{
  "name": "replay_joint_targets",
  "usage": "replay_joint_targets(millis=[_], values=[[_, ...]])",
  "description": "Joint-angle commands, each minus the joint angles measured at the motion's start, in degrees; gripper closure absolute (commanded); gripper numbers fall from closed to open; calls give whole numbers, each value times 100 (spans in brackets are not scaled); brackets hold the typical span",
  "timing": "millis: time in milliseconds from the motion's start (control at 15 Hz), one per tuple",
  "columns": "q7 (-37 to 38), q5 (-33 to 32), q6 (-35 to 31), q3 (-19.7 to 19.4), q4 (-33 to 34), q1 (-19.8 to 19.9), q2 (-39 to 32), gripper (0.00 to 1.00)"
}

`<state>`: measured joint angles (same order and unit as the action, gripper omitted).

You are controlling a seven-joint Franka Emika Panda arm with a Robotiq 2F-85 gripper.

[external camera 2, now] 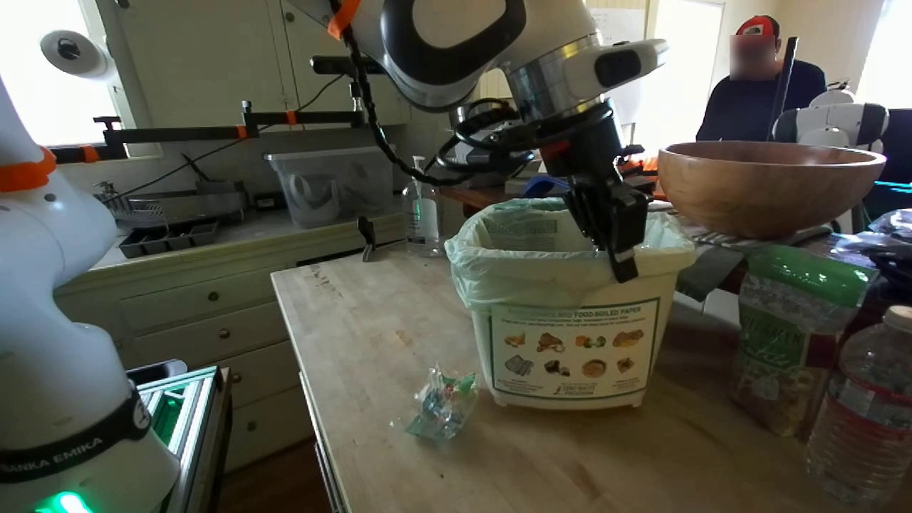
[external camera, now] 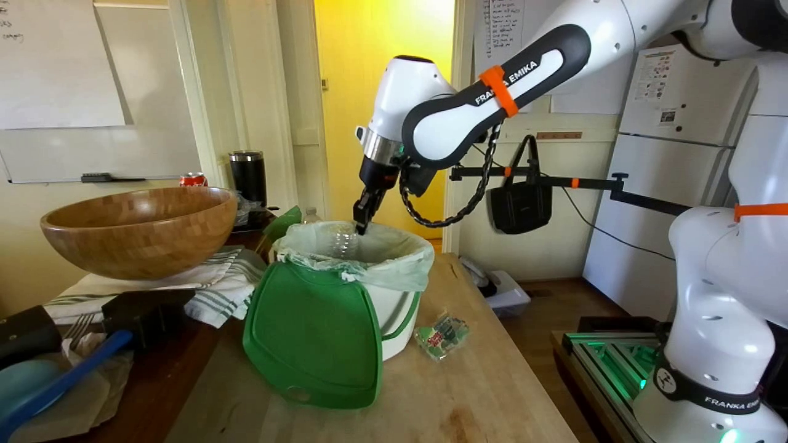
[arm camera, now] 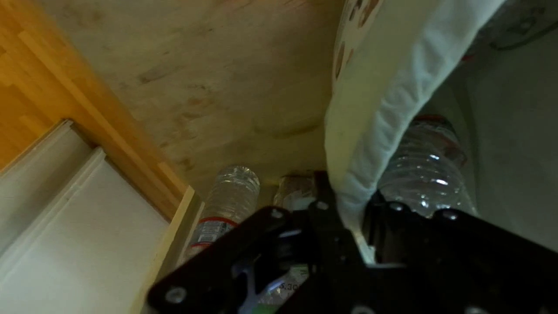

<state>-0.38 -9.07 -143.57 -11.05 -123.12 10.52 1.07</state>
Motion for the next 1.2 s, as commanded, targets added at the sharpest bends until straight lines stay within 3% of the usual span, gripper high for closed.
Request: replay_joint_targets(millis=[0, 467, 800, 933, 1133], values=[[-599, -236, 311, 27, 163, -4, -19, 95], [-2659, 655, 238, -31, 159, 21, -132, 95], [-3301, 946, 146, -78, 280, 60, -322, 93], [-3339, 961, 108, -75, 322, 85, -391, 56], [-3448, 943, 135, -51, 286, 124, -367, 34]])
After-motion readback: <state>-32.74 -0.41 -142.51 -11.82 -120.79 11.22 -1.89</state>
